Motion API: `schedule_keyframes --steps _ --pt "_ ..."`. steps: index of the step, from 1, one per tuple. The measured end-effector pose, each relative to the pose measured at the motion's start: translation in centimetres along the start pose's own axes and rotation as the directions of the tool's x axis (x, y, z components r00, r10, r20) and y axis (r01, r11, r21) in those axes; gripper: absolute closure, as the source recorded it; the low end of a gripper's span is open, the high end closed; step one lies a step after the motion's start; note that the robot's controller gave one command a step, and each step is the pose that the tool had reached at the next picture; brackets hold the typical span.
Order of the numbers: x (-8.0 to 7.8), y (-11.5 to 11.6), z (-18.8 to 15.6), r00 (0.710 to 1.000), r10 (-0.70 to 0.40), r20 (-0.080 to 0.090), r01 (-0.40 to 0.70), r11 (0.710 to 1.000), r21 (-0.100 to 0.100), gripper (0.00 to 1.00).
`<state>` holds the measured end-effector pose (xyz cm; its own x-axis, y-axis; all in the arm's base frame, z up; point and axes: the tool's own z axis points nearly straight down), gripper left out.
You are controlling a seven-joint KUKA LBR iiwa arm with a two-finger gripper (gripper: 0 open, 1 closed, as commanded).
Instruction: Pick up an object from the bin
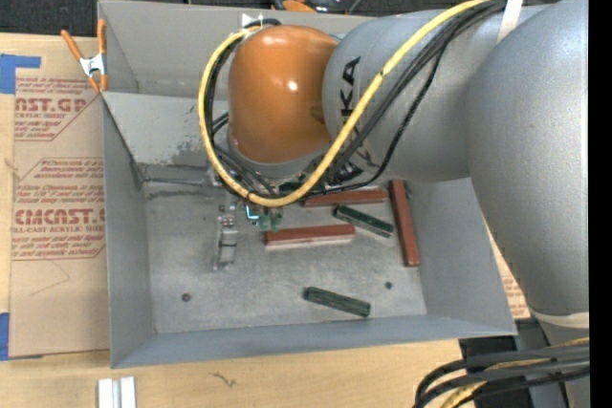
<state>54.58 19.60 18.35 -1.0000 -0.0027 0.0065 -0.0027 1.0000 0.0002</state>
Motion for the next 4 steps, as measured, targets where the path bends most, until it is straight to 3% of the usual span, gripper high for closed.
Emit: schedule_keyframes --steps 1,2,3,4 --pt "-0.7 -9.6 9.0 0.998 -0.069 0.0 0.069 0.998 0.005 0.0" --pt "-0.8 -19.2 11.5 0.986 -0.167 0.004 0.167 0.986 0.004 0.0" --pt "-0.9 -18.6 11.3 0.985 -0.172 0.006 0.172 0.985 0.0 1.0" --pt "1.7 -20.2 -5.0 0.996 -0.091 0.015 0.091 0.996 0.002 1.0"
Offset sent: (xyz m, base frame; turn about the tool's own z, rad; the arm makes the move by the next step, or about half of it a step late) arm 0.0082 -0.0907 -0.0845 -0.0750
